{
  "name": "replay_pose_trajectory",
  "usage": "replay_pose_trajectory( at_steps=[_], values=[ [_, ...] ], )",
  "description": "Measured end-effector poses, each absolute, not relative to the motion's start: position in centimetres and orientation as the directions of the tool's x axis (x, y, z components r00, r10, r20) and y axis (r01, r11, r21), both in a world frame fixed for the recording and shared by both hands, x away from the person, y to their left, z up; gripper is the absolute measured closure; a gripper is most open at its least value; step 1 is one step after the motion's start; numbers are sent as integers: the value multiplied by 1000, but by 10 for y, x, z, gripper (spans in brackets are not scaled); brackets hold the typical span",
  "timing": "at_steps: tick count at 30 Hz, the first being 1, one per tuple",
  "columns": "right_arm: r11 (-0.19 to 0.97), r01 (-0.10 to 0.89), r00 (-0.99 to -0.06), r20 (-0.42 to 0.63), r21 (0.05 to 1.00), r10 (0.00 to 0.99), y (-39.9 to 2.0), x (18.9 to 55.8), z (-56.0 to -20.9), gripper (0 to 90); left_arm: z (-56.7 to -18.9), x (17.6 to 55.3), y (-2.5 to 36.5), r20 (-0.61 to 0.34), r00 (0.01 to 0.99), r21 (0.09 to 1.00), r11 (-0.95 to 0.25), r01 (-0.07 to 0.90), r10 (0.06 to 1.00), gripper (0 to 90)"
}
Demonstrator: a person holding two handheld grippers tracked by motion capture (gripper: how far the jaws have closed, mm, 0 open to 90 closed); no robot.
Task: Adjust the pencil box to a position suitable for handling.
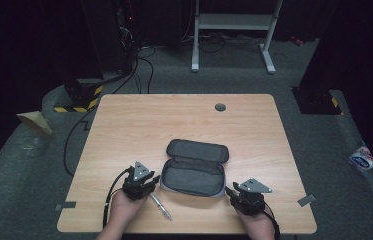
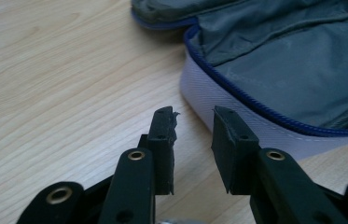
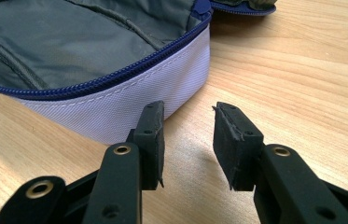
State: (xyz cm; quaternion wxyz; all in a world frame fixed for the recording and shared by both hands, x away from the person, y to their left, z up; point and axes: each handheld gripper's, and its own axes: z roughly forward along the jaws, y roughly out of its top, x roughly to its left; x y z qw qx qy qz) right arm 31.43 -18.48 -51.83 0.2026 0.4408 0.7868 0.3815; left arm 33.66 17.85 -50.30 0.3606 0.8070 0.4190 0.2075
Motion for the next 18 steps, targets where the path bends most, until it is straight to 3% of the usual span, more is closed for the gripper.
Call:
replay_pose_trajectory(
  at_steps=[18],
  values=[
    [304, 542, -515, 24, 783, 857, -178, 341, -515, 629, -506, 328, 173, 2, 581, 755, -383, 533, 814, 703]
  ],
)
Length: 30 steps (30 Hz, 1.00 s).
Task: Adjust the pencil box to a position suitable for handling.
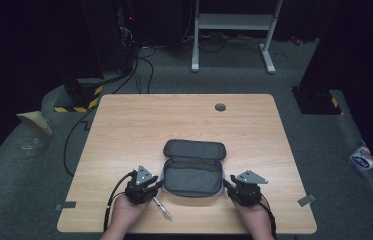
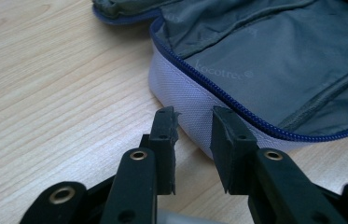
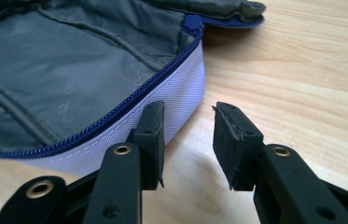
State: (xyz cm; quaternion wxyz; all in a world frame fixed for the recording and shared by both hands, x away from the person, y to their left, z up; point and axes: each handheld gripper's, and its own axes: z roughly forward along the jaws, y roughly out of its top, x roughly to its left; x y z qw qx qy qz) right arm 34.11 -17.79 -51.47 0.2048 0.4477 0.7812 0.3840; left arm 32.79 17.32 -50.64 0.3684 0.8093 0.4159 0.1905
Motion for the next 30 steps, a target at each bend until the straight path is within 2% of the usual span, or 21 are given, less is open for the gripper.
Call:
replay_pose_trajectory(
  at_steps=[10, 14, 30],
  values=[
    [299, 549, -502, 21, 780, 865, -177, 361, -516, 626, -509, 339, 173, 0, 558, 756, -365, 543, 830, 708],
    [305, 543, -493, 2, 782, 870, -179, 361, -515, 597, -509, 340, 172, -9, 551, 760, -353, 546, 834, 709],
    [264, 530, -478, 26, 806, 878, -192, 341, -506, 592, -502, 327, 188, 10, 540, 785, -341, 517, 842, 684]
  ],
)
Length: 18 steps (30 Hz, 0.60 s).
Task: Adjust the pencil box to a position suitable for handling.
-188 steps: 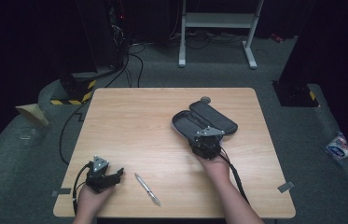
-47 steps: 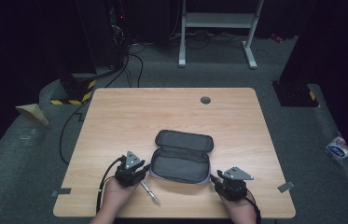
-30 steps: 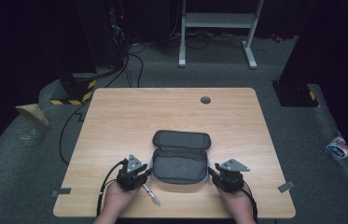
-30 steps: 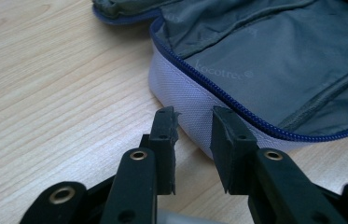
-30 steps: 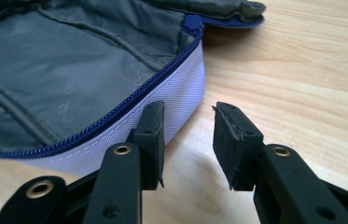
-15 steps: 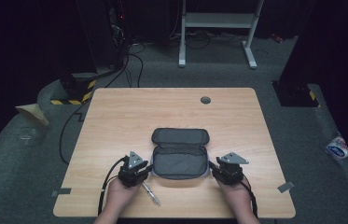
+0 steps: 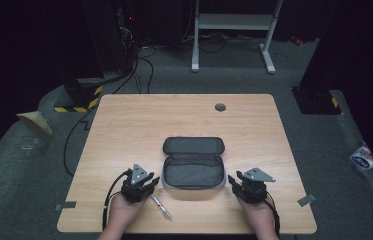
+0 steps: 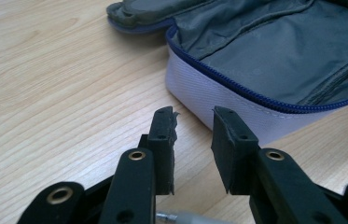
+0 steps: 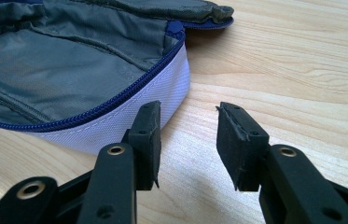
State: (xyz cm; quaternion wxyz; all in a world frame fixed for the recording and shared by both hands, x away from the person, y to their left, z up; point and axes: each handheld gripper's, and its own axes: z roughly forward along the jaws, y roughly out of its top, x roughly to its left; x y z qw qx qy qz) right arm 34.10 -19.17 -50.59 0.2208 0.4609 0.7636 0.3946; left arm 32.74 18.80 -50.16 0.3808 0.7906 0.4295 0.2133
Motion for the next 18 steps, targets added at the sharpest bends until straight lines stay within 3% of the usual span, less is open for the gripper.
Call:
replay_pose_trajectory(
  at_steps=[10, 12, 14, 18],
  values=[
    [291, 516, -483, -7, 806, 876, -204, 335, -504, 566, -501, 313, 208, 26, 516, 784, -338, 521, 856, 673],
    [299, 513, -488, -13, 805, 873, -207, 335, -503, 563, -501, 309, 210, 41, 508, 774, -349, 528, 860, 746],
    [310, 512, -493, -21, 801, 870, -210, 336, -502, 560, -501, 306, 211, 44, 508, 769, -354, 533, 860, 757],
    [323, 506, -496, -37, 800, 868, -217, 335, -504, 561, -504, 293, 212, -21, 493, 755, -309, 578, 870, 728]
  ],
)
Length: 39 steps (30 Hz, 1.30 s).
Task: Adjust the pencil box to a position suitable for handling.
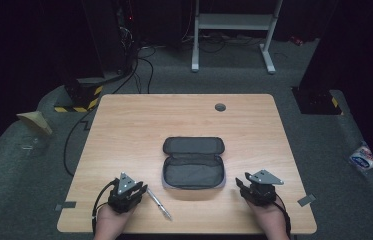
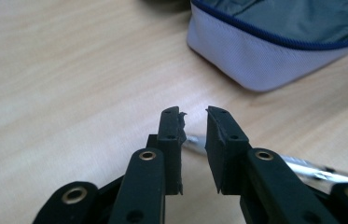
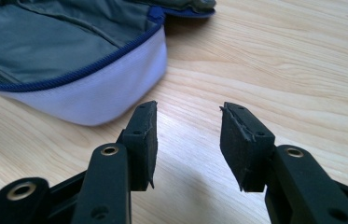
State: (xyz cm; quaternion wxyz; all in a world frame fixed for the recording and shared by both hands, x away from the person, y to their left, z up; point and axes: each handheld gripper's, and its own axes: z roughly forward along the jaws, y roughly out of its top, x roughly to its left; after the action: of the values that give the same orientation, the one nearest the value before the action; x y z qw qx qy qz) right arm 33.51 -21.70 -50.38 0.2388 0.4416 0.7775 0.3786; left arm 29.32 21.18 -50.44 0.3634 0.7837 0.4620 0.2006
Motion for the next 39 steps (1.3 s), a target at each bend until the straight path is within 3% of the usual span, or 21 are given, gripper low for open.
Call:
replay_pose_trajectory(
  at_steps=[6, 11, 19, 26, 34, 39],
  values=[
    [315, 499, -509, -21, 807, 860, -211, 333, -506, 562, -509, 295, 198, -39, 432, 742, -263, 616, 901, 569],
    [324, 497, -512, -28, 805, 858, -210, 334, -507, 562, -513, 296, 193, -48, 375, 730, -224, 646, 926, 504],
    [325, 502, -508, -30, 802, 861, -209, 333, -509, 563, -516, 299, 189, -85, 400, 723, -219, 655, 913, 548],
    [327, 502, -511, -31, 800, 859, -206, 333, -510, 563, -519, 307, 176, -52, 446, 722, -275, 635, 893, 618],
    [326, 501, -513, -29, 802, 858, -205, 332, -510, 563, -514, 302, 183, -44, 457, 723, -287, 628, 889, 602],
    [330, 500, -515, -32, 801, 857, -205, 332, -510, 563, -515, 298, 182, -53, 468, 705, -299, 643, 882, 644]
  ],
)
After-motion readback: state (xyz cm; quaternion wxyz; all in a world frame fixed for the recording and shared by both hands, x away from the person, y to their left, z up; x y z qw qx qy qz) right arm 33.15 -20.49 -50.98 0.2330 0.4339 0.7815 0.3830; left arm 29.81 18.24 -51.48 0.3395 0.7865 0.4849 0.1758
